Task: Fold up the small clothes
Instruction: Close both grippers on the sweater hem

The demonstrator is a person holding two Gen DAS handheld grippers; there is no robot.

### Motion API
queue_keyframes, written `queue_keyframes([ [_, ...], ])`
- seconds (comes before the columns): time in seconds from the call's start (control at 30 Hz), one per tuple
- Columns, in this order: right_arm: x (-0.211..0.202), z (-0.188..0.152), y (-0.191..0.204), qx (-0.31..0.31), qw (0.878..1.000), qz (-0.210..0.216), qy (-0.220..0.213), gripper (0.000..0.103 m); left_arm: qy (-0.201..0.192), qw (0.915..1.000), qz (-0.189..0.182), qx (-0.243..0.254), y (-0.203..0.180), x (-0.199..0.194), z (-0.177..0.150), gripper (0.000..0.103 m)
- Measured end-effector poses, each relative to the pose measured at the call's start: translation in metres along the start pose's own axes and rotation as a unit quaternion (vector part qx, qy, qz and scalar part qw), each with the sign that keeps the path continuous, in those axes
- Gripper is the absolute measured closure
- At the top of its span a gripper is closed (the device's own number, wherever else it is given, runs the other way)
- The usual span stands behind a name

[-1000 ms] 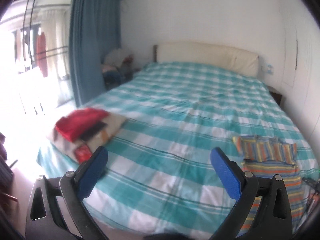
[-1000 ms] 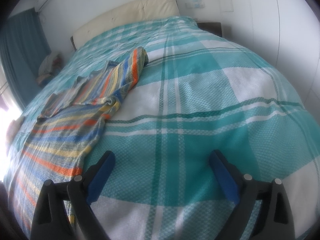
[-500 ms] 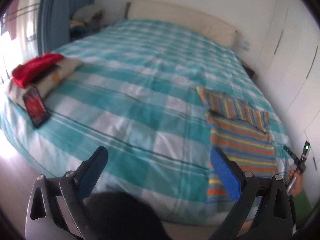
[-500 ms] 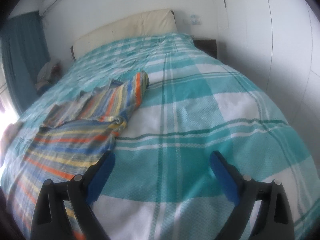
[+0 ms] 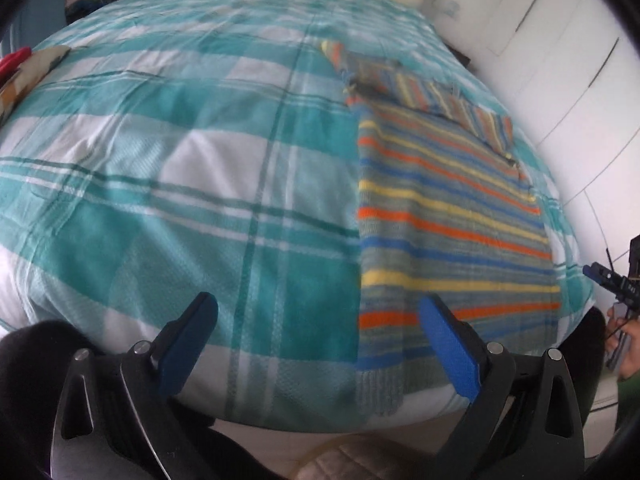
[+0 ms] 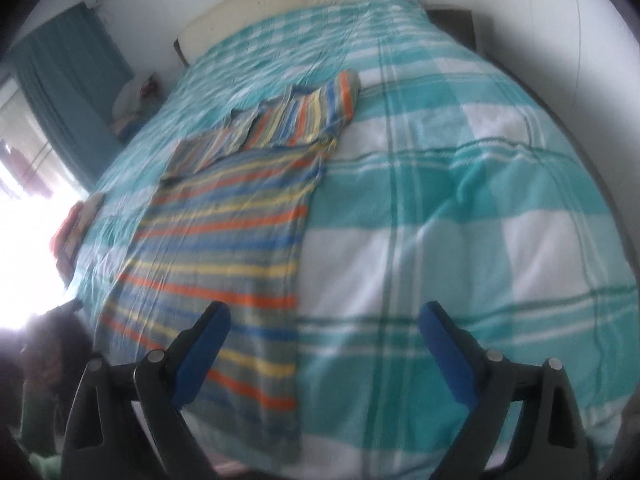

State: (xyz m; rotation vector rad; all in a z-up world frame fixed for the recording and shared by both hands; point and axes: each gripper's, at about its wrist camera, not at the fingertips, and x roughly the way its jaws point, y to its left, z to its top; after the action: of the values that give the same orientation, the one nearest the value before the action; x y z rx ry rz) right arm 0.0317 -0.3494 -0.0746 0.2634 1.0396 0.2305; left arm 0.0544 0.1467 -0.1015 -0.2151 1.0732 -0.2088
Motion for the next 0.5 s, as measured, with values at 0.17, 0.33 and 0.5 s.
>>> queue_keyframes([
  [0.17, 0.031, -0.044, 0.019, 0.009, 0.994, 0.038, 0.098, 0.018, 0.027, 0.9994, -0.016, 0.017, -0.02, 0.011, -0.011, 0.017],
  [0.33, 0.063, -0.065, 0.026, -0.011, 0.988, 0.018, 0.153, 0.057, 0.059, 0.994, 0.03, 0.087, -0.051, 0.027, -0.029, 0.057],
  [0.5, 0.053, -0.055, 0.025, -0.002, 0.989, 0.062, 0.136, 0.097, 0.074, 0.9951, -0.028, 0.059, -0.047, 0.019, -0.015, 0.099],
])
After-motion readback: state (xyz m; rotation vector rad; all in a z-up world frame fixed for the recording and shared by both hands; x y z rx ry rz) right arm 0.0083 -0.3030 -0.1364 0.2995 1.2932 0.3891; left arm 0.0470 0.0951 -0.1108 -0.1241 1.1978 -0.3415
